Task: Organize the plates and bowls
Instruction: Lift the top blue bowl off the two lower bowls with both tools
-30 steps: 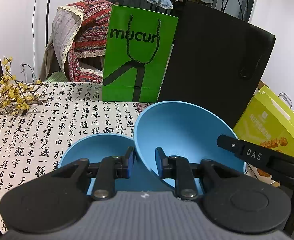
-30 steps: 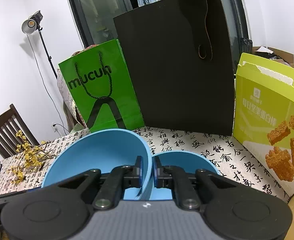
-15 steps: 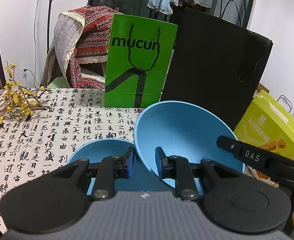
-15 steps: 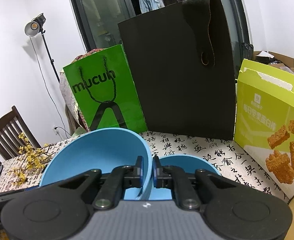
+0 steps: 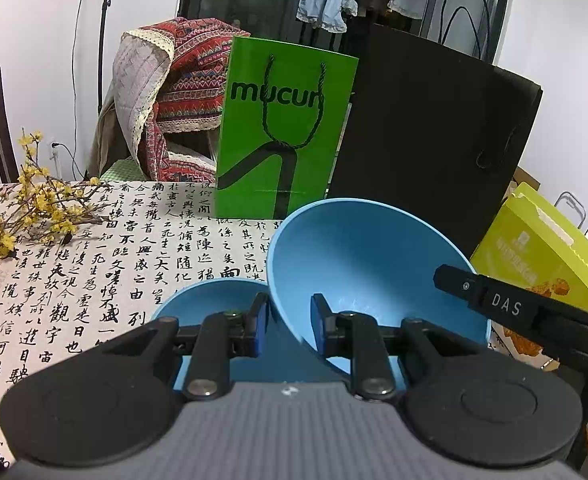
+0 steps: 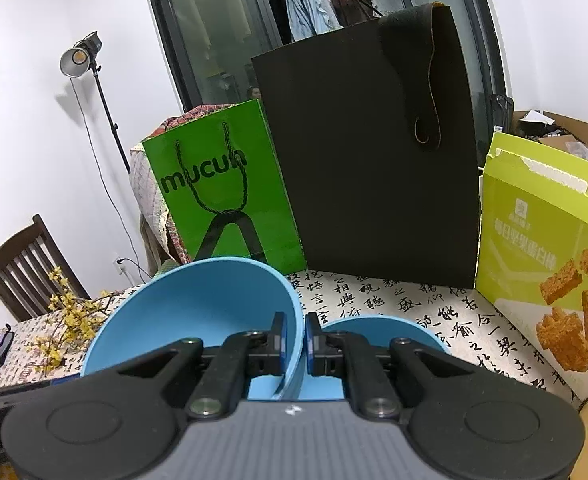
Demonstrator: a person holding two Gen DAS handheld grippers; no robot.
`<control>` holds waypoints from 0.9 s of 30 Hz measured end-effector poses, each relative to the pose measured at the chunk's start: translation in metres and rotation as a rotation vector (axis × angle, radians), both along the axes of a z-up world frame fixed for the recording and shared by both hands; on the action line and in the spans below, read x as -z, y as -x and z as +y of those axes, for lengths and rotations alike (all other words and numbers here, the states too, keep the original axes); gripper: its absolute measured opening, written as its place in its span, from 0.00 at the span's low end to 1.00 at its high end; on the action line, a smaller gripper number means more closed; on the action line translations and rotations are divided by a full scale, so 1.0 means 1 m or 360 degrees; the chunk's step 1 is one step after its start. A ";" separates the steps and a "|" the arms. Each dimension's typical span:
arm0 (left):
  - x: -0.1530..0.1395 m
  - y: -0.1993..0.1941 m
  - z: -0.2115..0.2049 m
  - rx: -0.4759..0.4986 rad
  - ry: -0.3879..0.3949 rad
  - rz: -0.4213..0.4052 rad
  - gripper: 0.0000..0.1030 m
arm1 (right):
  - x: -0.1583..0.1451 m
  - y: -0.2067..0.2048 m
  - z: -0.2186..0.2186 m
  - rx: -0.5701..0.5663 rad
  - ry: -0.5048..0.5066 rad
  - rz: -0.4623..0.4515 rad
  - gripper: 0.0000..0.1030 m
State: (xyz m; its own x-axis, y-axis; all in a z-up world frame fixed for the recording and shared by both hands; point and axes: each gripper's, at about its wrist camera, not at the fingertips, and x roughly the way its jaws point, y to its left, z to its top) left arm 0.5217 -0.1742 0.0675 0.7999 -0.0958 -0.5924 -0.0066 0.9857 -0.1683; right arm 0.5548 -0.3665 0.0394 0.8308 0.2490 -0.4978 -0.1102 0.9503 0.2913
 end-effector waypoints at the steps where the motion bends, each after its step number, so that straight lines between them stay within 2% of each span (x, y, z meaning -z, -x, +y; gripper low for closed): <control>1: 0.000 0.000 -0.001 0.0003 -0.0005 -0.0003 0.22 | 0.000 0.000 0.000 0.0004 0.0004 -0.0002 0.09; 12: -0.001 0.004 0.009 -0.0025 0.0018 -0.0014 0.22 | -0.002 0.004 0.008 -0.0007 0.0020 -0.0019 0.09; 27: -0.013 0.027 0.035 -0.0102 -0.0017 -0.0054 0.22 | -0.010 0.020 0.036 -0.0031 -0.0050 -0.0045 0.09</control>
State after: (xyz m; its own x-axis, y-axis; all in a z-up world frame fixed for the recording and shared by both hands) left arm 0.4942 -0.1397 0.0809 0.8238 -0.0377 -0.5656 -0.0642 0.9852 -0.1592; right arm 0.5349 -0.3304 0.0497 0.8392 0.2805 -0.4659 -0.1374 0.9383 0.3174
